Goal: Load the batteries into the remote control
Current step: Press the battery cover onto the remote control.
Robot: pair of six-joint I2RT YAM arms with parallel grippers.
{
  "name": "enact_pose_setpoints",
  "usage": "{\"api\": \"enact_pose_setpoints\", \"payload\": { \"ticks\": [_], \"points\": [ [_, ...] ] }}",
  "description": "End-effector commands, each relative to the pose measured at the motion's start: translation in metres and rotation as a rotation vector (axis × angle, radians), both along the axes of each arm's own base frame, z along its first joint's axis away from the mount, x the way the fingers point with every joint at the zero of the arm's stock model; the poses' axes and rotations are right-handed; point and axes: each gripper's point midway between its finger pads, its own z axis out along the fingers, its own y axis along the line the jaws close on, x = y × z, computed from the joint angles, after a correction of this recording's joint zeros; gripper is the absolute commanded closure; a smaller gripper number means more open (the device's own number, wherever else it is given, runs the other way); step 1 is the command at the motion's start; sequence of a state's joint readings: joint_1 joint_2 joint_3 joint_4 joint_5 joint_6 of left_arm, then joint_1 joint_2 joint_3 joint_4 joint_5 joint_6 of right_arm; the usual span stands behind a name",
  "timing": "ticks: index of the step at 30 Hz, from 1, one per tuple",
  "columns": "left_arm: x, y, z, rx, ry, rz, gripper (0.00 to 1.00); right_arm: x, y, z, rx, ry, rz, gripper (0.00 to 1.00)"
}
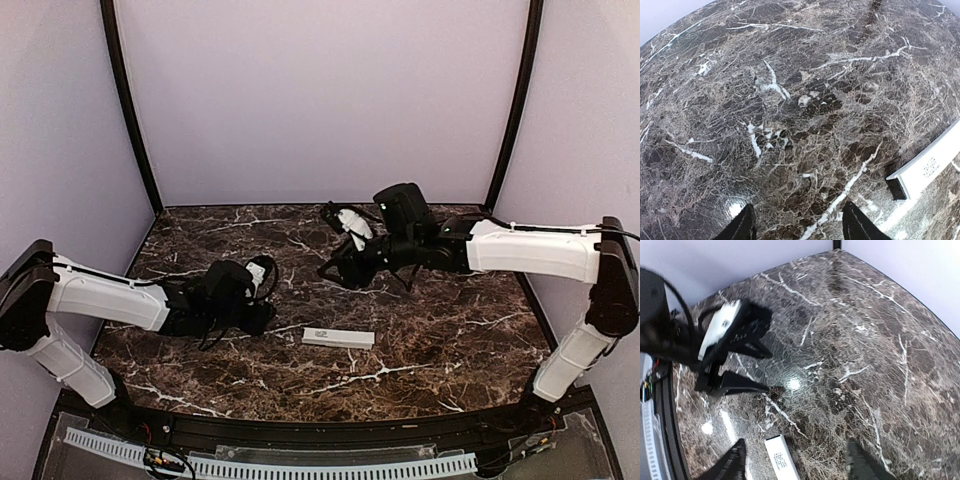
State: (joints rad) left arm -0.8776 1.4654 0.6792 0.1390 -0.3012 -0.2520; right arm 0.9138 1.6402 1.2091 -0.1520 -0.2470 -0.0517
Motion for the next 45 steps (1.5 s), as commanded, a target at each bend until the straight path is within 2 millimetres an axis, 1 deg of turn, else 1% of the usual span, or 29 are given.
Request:
{"api": "enact_pose_setpoints", "payload": {
  "ticks": [1, 2, 3, 5, 6, 9, 12, 17, 19, 26, 30, 33, 38, 40, 42, 45],
  "points": [
    [-0.007, -0.006, -0.014, 0.057, 0.030, -0.056, 0.42, -0.013, -0.025, -0.020, -0.015, 0.231, -0.118, 0.74],
    [-0.007, -0.007, -0.017, 0.065, 0.035, -0.058, 0.43, -0.017, -0.029, -0.028, -0.034, 0.272, -0.134, 0.95],
    [-0.008, -0.008, -0.019, 0.069, 0.040, -0.061, 0.43, -0.022, -0.034, -0.036, -0.050, 0.317, -0.155, 1.00],
    [-0.009, -0.010, -0.022, 0.067, 0.048, -0.066, 0.43, -0.029, -0.042, -0.055, -0.083, 0.392, -0.196, 1.00],
    [-0.009, -0.011, -0.023, 0.063, 0.054, -0.071, 0.43, -0.034, -0.047, -0.069, -0.102, 0.433, -0.217, 1.00],
    [-0.011, -0.013, -0.028, 0.071, 0.071, -0.081, 0.43, -0.040, -0.055, -0.092, -0.143, 0.496, -0.258, 1.00],
    [-0.012, -0.015, -0.028, 0.073, 0.074, -0.089, 0.43, -0.041, -0.058, -0.106, -0.170, 0.515, -0.283, 1.00],
    [-0.013, -0.018, -0.032, 0.075, 0.089, -0.100, 0.43, -0.042, -0.059, -0.129, -0.216, 0.542, -0.286, 1.00],
    [-0.014, -0.017, -0.033, 0.081, 0.091, -0.100, 0.43, -0.043, -0.057, -0.131, -0.216, 0.549, -0.278, 1.00],
    [-0.015, -0.018, -0.035, 0.082, 0.097, -0.104, 0.43, -0.039, -0.059, -0.122, -0.220, 0.516, -0.290, 1.00],
    [-0.014, -0.018, -0.035, 0.082, 0.097, -0.103, 0.43, -0.040, -0.061, -0.127, -0.231, 0.520, -0.293, 1.00],
    [-0.015, -0.018, -0.036, 0.085, 0.101, -0.107, 0.43, -0.040, -0.064, -0.140, -0.255, 0.526, -0.305, 1.00],
    [-0.015, -0.018, -0.036, 0.087, 0.102, -0.107, 0.43, -0.047, -0.075, -0.174, -0.324, 0.559, -0.326, 1.00],
    [-0.015, -0.018, -0.036, 0.088, 0.101, -0.108, 0.43, -0.050, -0.077, -0.180, -0.333, 0.574, -0.329, 1.00],
    [-0.015, -0.018, -0.036, 0.090, 0.099, -0.107, 0.44, -0.049, -0.078, -0.178, -0.331, 0.569, -0.335, 1.00],
    [-0.015, -0.018, -0.035, 0.088, 0.099, -0.108, 0.44, -0.045, -0.077, -0.165, -0.314, 0.545, -0.339, 1.00]
  ]
}}
